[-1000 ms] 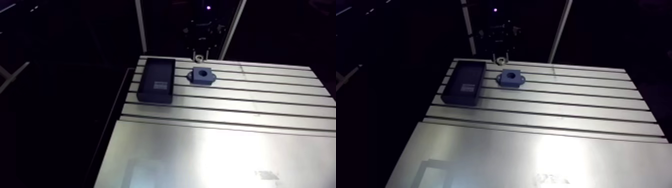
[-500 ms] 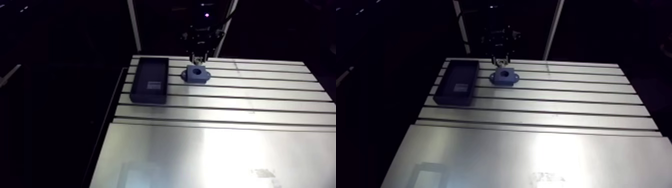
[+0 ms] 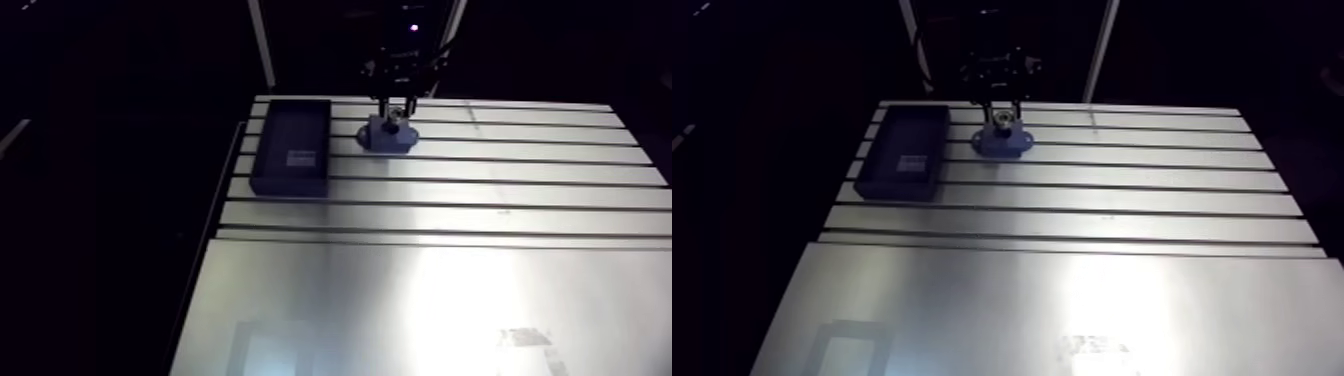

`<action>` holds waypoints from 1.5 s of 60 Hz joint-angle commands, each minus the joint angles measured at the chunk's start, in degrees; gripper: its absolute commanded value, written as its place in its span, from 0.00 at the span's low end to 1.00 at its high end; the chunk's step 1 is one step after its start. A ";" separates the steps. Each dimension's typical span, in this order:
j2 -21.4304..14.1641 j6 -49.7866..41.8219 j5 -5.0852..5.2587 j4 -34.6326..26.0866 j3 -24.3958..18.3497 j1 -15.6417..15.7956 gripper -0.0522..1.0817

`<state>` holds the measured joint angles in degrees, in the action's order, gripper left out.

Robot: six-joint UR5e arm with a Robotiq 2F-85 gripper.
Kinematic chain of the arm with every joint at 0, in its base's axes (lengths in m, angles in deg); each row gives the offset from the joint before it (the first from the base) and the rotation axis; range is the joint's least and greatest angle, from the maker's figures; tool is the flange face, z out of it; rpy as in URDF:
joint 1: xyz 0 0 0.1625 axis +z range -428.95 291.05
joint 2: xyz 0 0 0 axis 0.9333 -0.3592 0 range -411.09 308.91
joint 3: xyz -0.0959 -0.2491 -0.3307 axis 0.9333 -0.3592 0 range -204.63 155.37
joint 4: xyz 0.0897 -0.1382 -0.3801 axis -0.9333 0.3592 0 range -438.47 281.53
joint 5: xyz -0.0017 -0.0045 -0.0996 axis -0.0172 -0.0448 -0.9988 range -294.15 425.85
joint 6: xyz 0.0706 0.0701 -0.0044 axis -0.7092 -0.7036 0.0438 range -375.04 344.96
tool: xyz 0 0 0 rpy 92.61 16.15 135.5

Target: Pick up the bearing and press it into the housing until flush.

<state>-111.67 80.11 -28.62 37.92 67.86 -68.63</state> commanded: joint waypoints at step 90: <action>2.97 -0.01 -0.14 0.29 -1.39 0.03 0.70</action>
<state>-108.73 80.10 -28.79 38.21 66.52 -68.60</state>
